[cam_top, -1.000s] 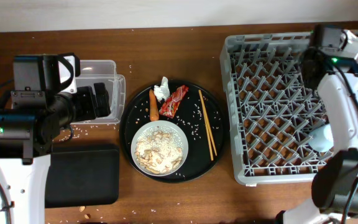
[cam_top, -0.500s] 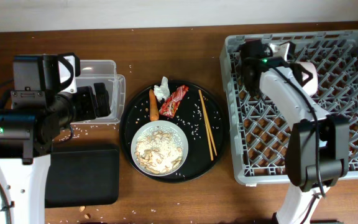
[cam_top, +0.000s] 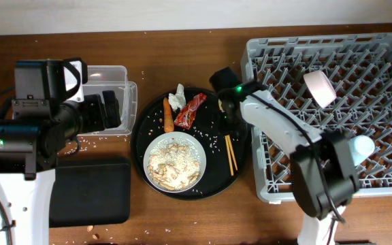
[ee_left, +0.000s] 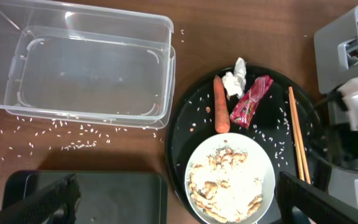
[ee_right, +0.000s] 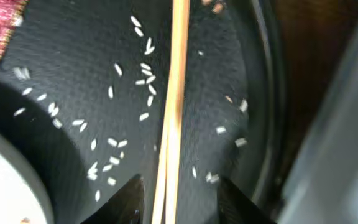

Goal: Sort waste into correct bins and load items into the dishwasher rack
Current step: 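Grasp the wooden chopsticks with the right gripper and lay them in the rack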

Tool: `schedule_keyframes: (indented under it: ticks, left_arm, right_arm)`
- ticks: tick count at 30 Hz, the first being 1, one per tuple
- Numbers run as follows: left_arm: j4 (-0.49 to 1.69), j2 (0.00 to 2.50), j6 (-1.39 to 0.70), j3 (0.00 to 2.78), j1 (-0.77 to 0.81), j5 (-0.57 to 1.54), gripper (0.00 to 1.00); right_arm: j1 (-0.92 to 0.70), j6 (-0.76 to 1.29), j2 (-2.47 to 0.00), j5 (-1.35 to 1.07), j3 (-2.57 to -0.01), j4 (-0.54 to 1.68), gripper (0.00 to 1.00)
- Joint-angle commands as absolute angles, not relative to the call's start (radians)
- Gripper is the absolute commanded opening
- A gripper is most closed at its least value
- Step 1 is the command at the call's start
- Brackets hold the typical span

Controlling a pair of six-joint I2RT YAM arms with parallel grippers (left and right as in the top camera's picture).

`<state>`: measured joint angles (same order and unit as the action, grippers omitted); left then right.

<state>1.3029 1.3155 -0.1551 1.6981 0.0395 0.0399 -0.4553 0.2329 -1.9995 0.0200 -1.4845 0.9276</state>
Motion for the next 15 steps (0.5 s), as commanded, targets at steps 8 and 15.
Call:
schedule_keyframes:
  ticks: [8,15]
  left_arm:
    - [1.304,1.313,-0.167,1.706,0.035,0.029,0.99]
    - [1.304,1.313,-0.167,1.706,0.035,0.029,0.99]
  right_arm:
    - [-0.463,0.191,-2.053,0.011,-1.512,0.931,0.04]
    - [-0.402,0.288,-1.776,0.267,-1.526,0.964,0.04]
